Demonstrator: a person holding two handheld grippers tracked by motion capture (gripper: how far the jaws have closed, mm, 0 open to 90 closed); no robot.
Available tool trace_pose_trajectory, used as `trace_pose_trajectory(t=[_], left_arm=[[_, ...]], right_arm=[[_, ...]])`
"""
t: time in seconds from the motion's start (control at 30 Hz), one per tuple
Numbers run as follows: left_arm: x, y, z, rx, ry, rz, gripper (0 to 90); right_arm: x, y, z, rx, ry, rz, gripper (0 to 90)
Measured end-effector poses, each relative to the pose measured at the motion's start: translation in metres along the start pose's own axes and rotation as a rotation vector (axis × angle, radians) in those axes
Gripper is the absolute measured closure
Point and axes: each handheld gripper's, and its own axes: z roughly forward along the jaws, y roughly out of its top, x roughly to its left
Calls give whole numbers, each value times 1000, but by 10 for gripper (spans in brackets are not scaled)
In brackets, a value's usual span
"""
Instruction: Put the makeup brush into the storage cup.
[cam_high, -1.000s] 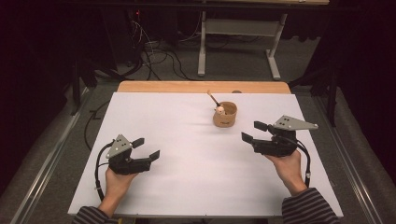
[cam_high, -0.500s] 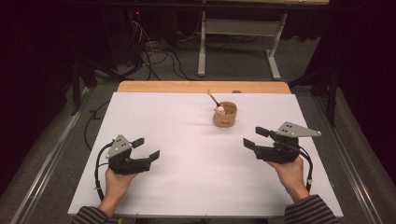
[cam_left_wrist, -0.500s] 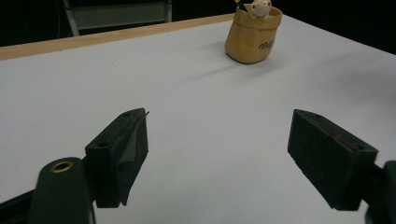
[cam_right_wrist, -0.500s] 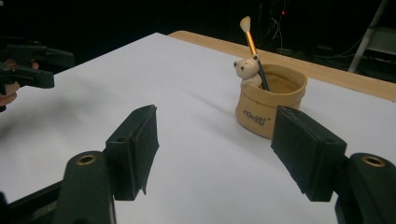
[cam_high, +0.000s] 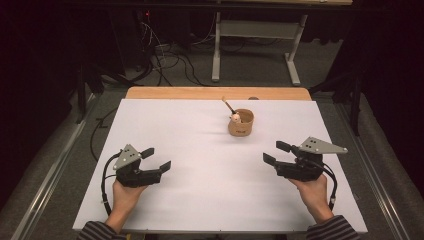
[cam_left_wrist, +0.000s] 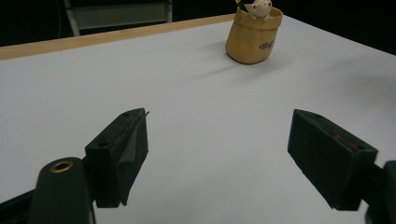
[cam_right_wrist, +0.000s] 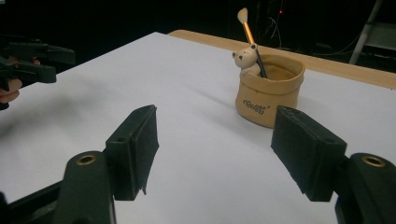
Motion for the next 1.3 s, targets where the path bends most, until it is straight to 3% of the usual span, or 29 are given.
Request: trace_pose_trajectory(t=[0.73,1.3], left_arm=[[0,0,0,-1,0,-2,208],[0,0,-1,-5,2,-2,208]], right_arm=[[-9,-20,-6,4,-34,48,336],[-14,-27,-5,17,-70,47,336]])
